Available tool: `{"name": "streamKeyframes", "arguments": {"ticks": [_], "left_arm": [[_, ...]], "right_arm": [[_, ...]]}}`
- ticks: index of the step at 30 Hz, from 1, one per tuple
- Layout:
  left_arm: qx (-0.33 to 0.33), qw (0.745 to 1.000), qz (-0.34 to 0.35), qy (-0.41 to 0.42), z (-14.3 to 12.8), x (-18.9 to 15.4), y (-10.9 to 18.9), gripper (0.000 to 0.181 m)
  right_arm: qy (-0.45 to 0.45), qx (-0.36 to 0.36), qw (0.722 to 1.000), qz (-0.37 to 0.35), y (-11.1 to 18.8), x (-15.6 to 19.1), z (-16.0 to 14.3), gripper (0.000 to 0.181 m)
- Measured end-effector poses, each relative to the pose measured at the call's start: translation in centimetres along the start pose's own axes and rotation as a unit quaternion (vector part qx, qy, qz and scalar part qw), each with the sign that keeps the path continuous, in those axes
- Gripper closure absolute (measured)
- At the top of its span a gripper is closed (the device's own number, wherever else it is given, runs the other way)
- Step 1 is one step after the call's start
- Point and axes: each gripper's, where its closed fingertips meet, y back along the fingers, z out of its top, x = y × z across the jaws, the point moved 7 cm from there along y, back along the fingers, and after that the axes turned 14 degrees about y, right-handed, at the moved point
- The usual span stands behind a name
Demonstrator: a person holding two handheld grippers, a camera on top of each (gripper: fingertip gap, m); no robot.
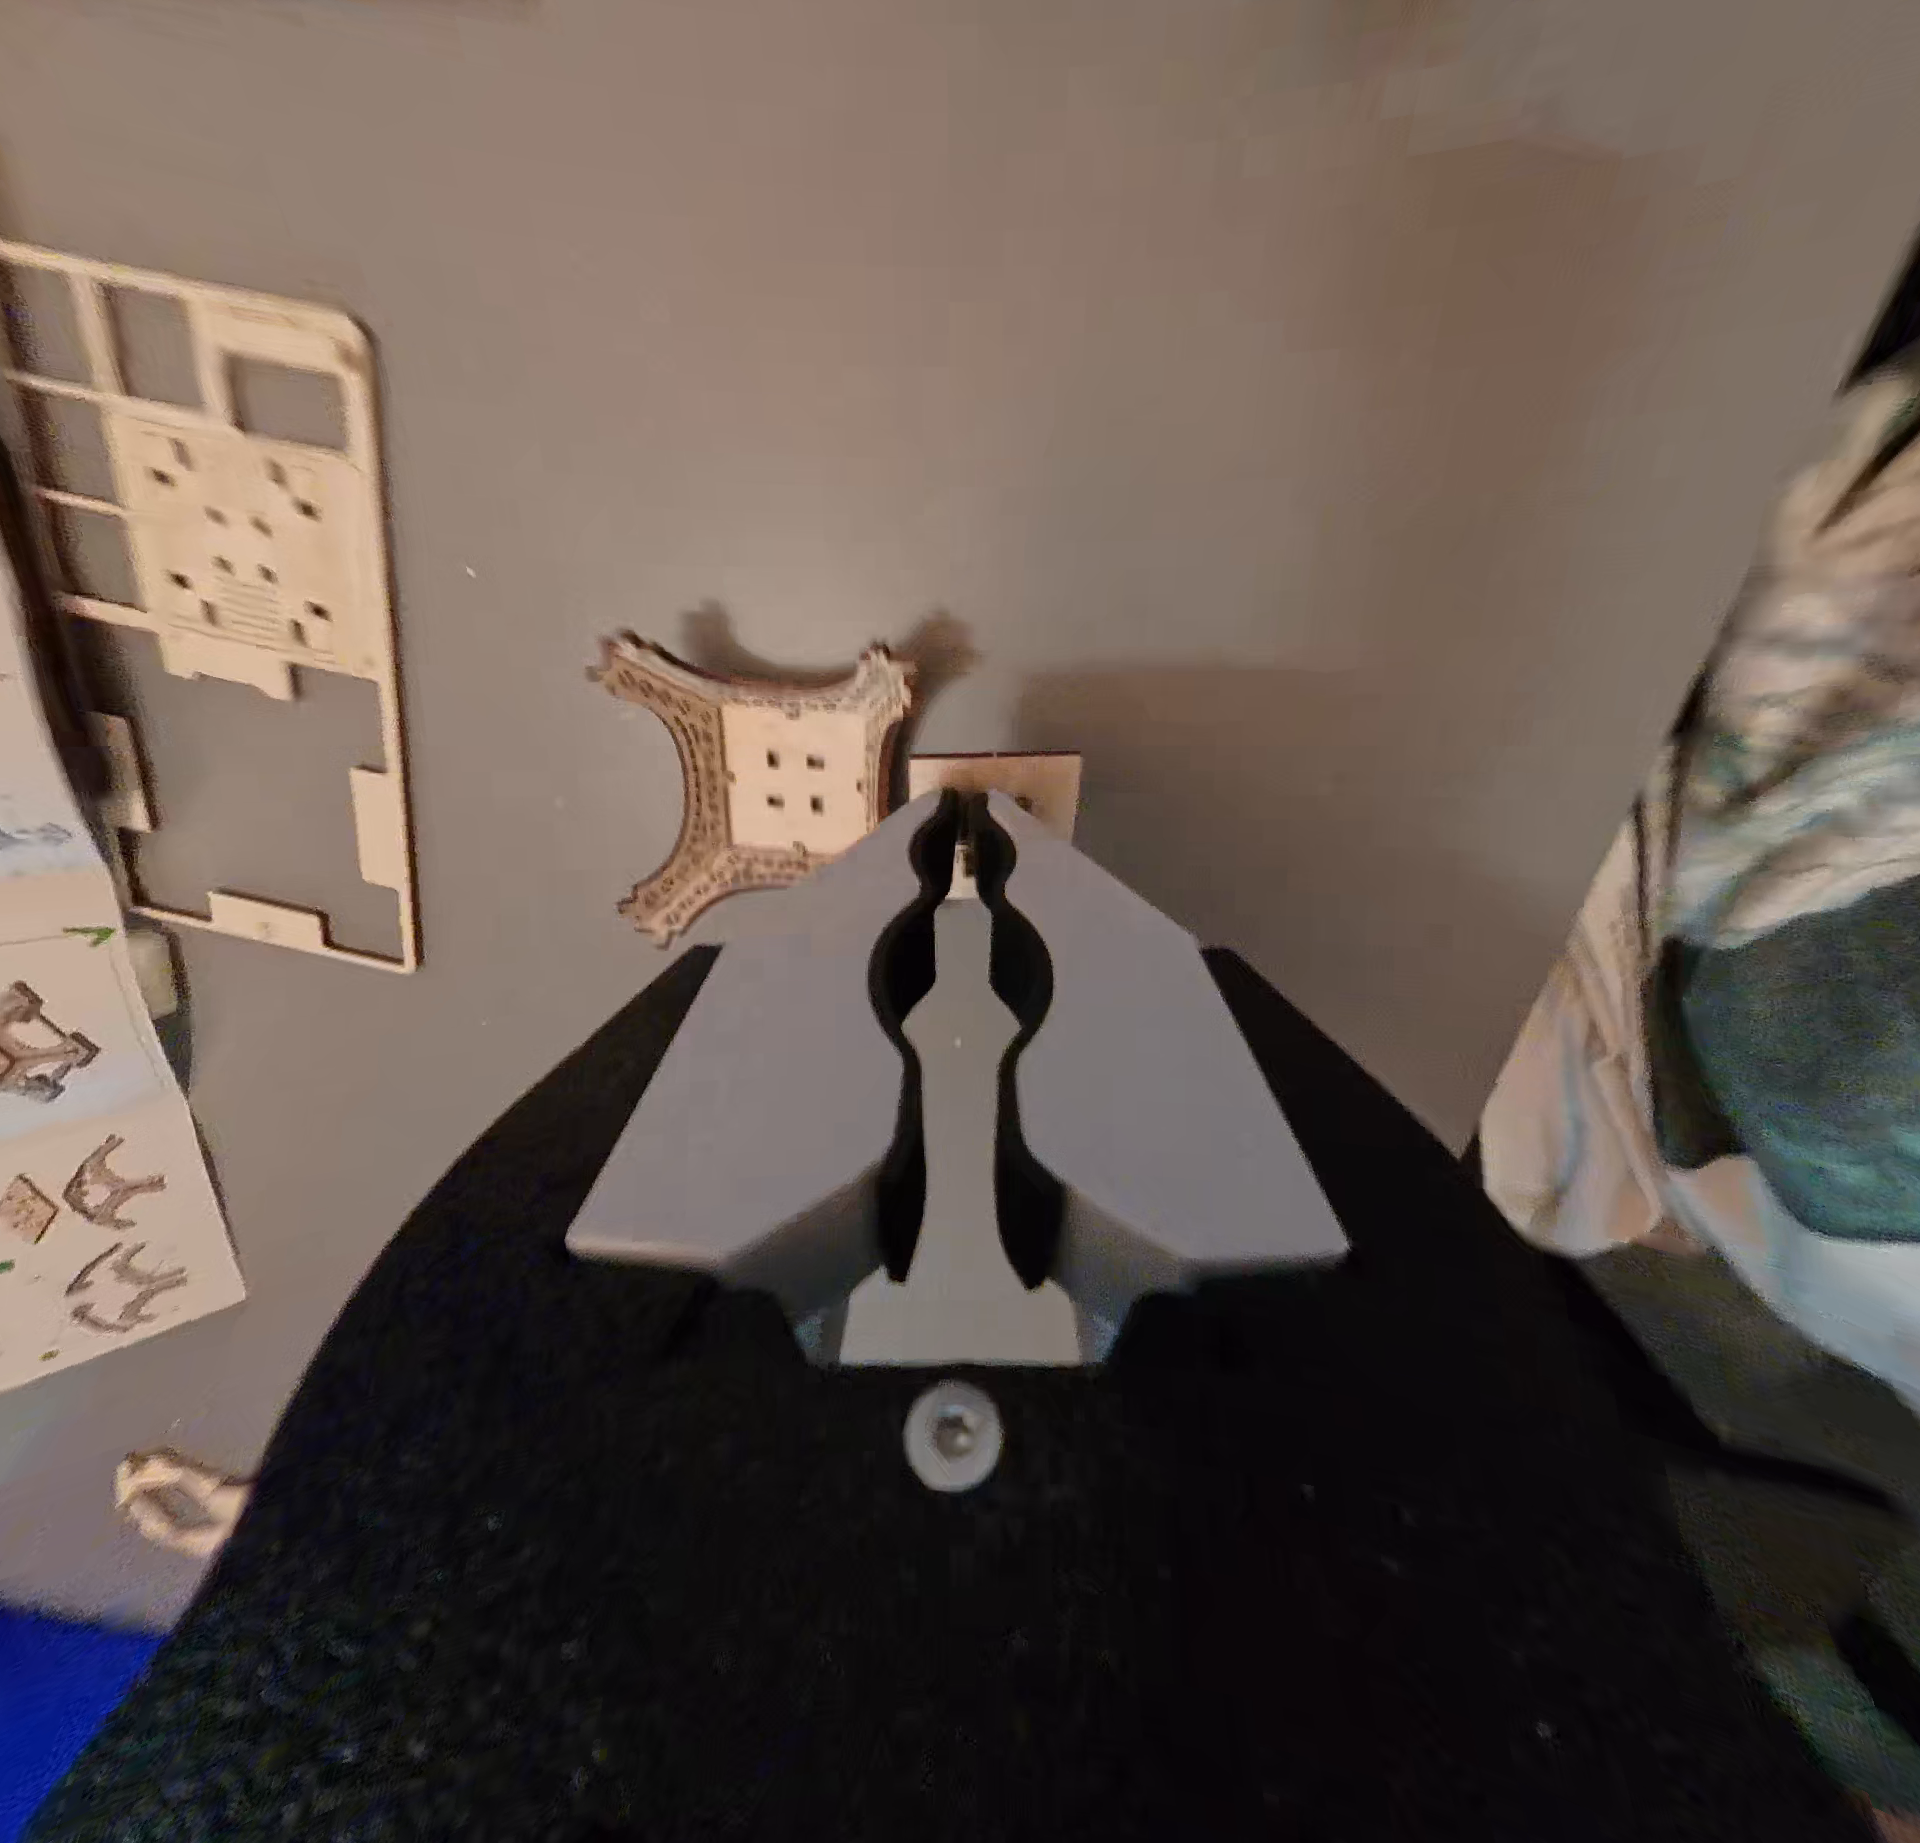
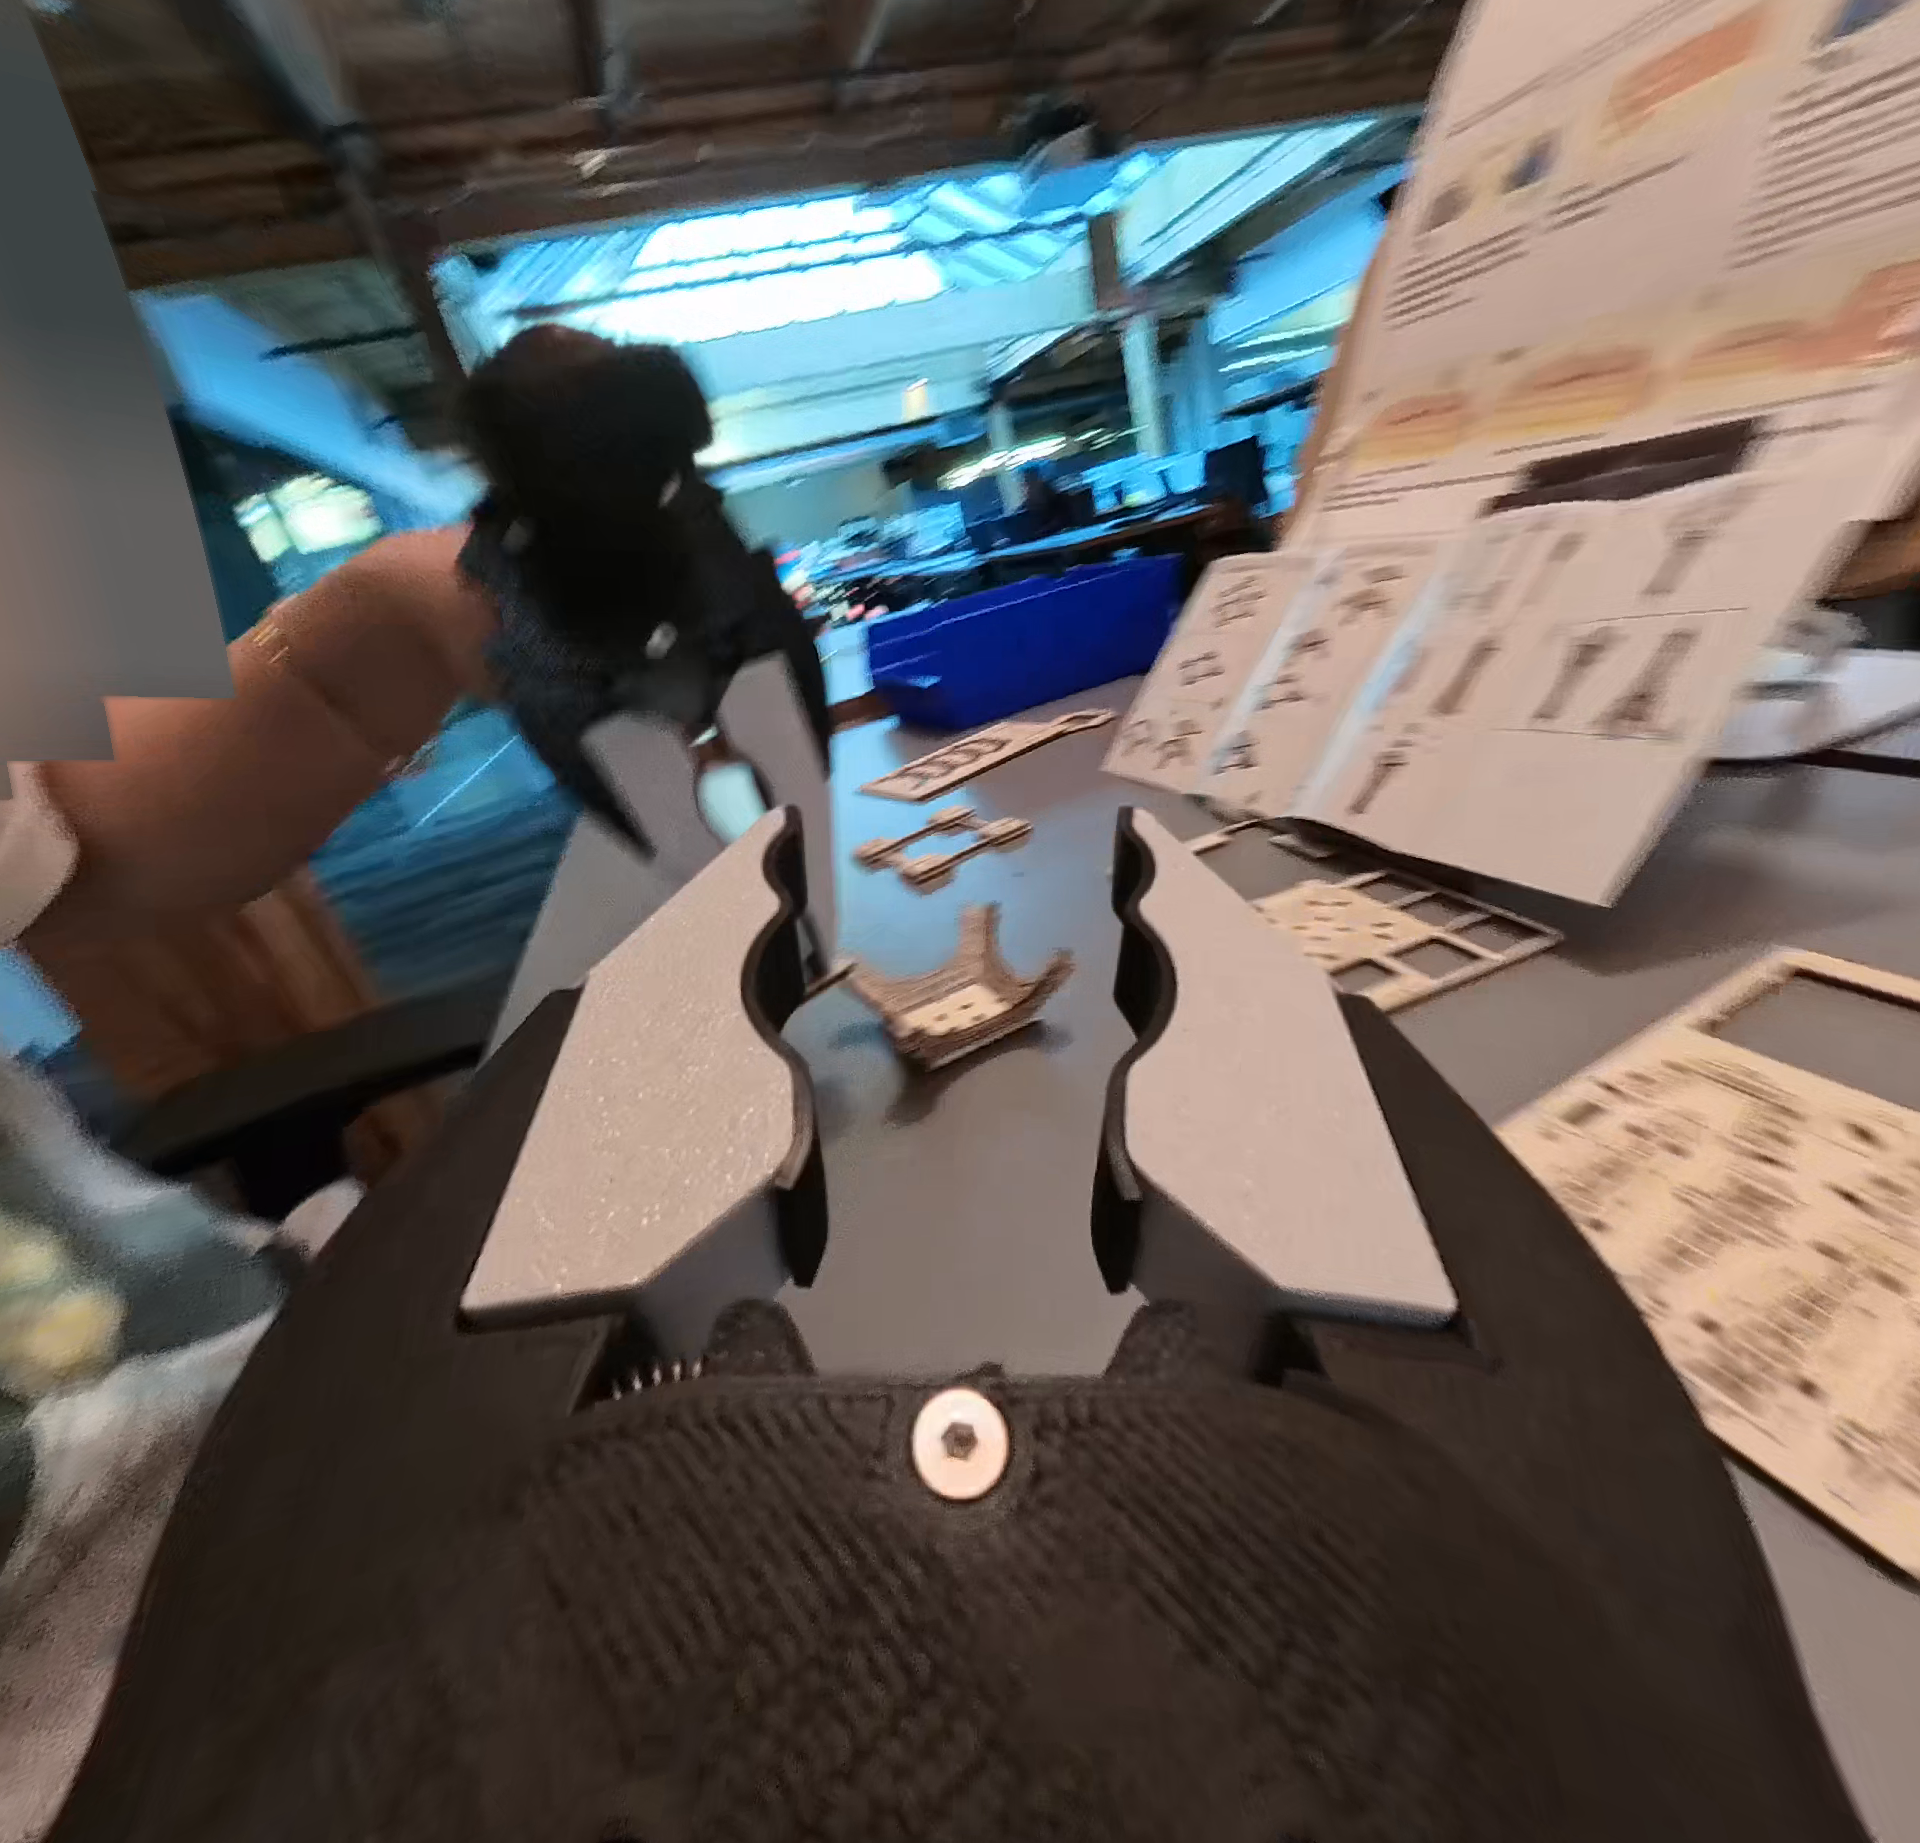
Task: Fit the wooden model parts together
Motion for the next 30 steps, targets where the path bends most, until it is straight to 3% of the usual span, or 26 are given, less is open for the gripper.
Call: {"name": "streamKeyframes", "arguments": {"ticks": [4,7,12,19,26,30], "left_arm": [[-0.147,0.987,-0.054,0.021,1.6,-0.9,3.9,0.181],[-0.208,0.973,-0.098,0.018,2.1,-1.5,5.7,0.181],[-0.235,0.964,-0.123,0.015,1.8,-2.0,6.0,0.181],[-0.282,0.951,-0.126,0.011,1.8,-2.1,7.0,0.181],[-0.302,0.944,-0.134,0.001,1.9,-2.4,7.2,0.181],[-0.306,0.943,-0.126,0.000,2.0,-2.5,7.3,0.181]], "right_arm": [[0.045,0.014,0.994,0.102,-1.7,3.1,-0.3,0.117],[0.042,-0.031,0.987,0.155,-2.8,4.8,0.0,0.113],[0.040,-0.076,0.976,0.199,-3.3,6.2,0.6,0.109],[0.031,-0.074,0.982,0.170,-4.1,5.8,0.0,0.123],[0.028,-0.089,0.978,0.185,-4.3,6.2,0.2,0.150],[0.036,-0.088,0.979,0.182,-4.3,6.1,0.2,0.150]]}}
